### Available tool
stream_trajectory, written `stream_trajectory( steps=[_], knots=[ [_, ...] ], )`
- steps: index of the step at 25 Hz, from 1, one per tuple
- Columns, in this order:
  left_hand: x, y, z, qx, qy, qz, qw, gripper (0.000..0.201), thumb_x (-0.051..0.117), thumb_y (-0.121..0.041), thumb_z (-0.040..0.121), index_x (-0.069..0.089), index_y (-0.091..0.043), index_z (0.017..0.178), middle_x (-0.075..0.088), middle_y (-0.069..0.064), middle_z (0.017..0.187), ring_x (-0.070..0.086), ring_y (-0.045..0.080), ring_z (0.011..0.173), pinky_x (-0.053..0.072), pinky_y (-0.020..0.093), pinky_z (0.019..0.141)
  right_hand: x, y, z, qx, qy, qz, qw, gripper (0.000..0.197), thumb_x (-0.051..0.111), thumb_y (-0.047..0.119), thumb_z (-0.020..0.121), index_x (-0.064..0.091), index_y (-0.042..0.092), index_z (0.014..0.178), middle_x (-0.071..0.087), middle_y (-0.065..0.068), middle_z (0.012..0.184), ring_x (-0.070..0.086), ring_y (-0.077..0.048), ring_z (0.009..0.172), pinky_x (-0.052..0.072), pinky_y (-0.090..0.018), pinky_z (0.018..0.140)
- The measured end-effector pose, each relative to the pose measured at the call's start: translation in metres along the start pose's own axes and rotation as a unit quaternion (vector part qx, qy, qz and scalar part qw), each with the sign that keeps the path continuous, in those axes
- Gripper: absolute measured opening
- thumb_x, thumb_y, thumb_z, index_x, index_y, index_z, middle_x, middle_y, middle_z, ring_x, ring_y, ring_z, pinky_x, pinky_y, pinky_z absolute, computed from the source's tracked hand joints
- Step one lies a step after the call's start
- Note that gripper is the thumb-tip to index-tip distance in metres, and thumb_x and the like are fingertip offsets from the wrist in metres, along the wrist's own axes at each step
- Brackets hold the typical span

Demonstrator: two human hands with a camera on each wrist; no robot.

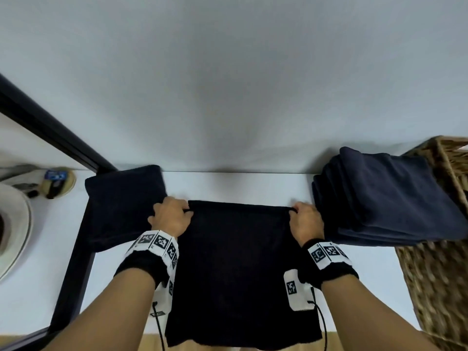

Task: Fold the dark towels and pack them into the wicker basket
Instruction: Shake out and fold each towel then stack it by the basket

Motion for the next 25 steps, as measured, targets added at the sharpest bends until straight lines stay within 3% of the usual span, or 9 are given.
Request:
stream_trajectory(
  steps=[3,5,8,11,14,18,21,24,25],
  knots=[
    [0.006,-0.011,0.005,0.072,0.032,-0.122,0.989,0.009,0.069,-0.028,0.085,0.068,-0.026,0.076,0.064,-0.001,0.086,0.062,0.027,0.098,0.049,0.034,0.085,0.0,0.002,-0.004,-0.023,-0.019,0.022,0.999,0.017,0.061,0.016,0.088,0.07,0.004,0.094,0.068,-0.018,0.102,0.062,-0.036,0.098,0.046,-0.035,0.083],
    [0.018,-0.021,0.006,0.071,0.063,-0.174,0.98,0.008,0.07,-0.024,0.085,0.07,-0.019,0.079,0.067,0.0,0.085,0.063,0.02,0.09,0.045,0.026,0.081,-0.002,-0.002,-0.005,-0.004,-0.018,0.063,0.998,0.015,0.063,0.016,0.086,0.071,0.005,0.092,0.068,-0.017,0.099,0.063,-0.035,0.097,0.047,-0.034,0.084],
    [0.024,-0.018,0.008,0.028,0.06,-0.276,0.959,0.002,0.076,-0.019,0.081,0.074,-0.018,0.08,0.072,0.003,0.087,0.066,0.023,0.091,0.051,0.03,0.086,-0.005,-0.013,-0.002,0.024,0.021,0.089,0.996,0.015,0.065,0.018,0.085,0.073,0.01,0.094,0.071,-0.012,0.099,0.065,-0.031,0.098,0.049,-0.032,0.086],
    [0.007,-0.009,-0.001,0.01,0.058,-0.345,0.937,0.005,0.076,-0.009,0.079,0.074,-0.014,0.078,0.071,0.004,0.081,0.067,0.023,0.086,0.05,0.021,0.075,-0.016,-0.012,-0.005,0.025,0.039,0.118,0.992,0.013,0.066,0.021,0.085,0.073,0.013,0.092,0.073,-0.008,0.095,0.065,-0.027,0.097,0.049,-0.03,0.087],
    [-0.039,-0.004,-0.031,0.045,0.032,-0.409,0.911,0.002,0.074,-0.007,0.08,0.075,-0.007,0.082,0.073,0.009,0.078,0.068,0.022,0.076,0.051,0.016,0.062,-0.047,0.009,-0.031,-0.027,-0.02,0.182,0.983,0.006,0.064,0.019,0.084,0.07,0.017,0.082,0.07,-0.002,0.081,0.064,-0.022,0.084,0.046,-0.027,0.078],
    [-0.105,0.016,-0.083,0.113,-0.017,-0.435,0.893,0.003,0.074,-0.006,0.08,0.076,-0.008,0.081,0.074,0.011,0.083,0.068,0.02,0.08,0.054,0.024,0.076,-0.115,0.024,-0.081,-0.13,-0.097,0.272,0.949,0.008,0.065,0.01,0.083,0.066,0.015,0.077,0.066,-0.002,0.081,0.058,-0.014,0.075,0.041,-0.018,0.069],
    [-0.156,0.028,-0.131,0.165,-0.058,-0.407,0.897,0.007,0.073,-0.008,0.08,0.075,-0.013,0.076,0.072,0.01,0.082,0.064,0.018,0.078,0.047,0.029,0.079,-0.176,0.026,-0.116,-0.178,-0.079,0.335,0.922,0.016,0.065,0.006,0.083,0.065,0.016,0.07,0.065,-0.015,0.074,0.055,-0.02,0.067,0.046,-0.034,0.069],
    [-0.203,0.032,-0.183,0.217,-0.096,-0.38,0.894,0.014,0.071,-0.006,0.082,0.073,-0.016,0.072,0.067,0.019,0.077,0.057,0.018,0.07,0.043,0.029,0.073,-0.234,0.028,-0.153,-0.2,-0.067,0.39,0.896,0.023,0.062,-0.002,0.084,0.063,0.011,0.066,0.059,-0.01,0.066,0.052,-0.02,0.068,0.043,-0.036,0.069],
    [-0.216,0.03,-0.198,0.234,-0.113,-0.367,0.893,0.015,0.071,-0.004,0.082,0.073,-0.015,0.072,0.065,0.025,0.076,0.055,0.015,0.065,0.044,0.024,0.068,-0.251,0.031,-0.163,-0.211,-0.068,0.39,0.894,0.02,0.062,-0.003,0.085,0.062,0.006,0.067,0.058,-0.012,0.066,0.052,-0.021,0.067,0.043,-0.037,0.069]
  ],
)
Point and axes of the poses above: each hand's wrist, its own z-axis towards the middle knuckle, its own x-axis out of the palm, y = z × x, the point moved 2 cm from there along z, towards the middle knuckle
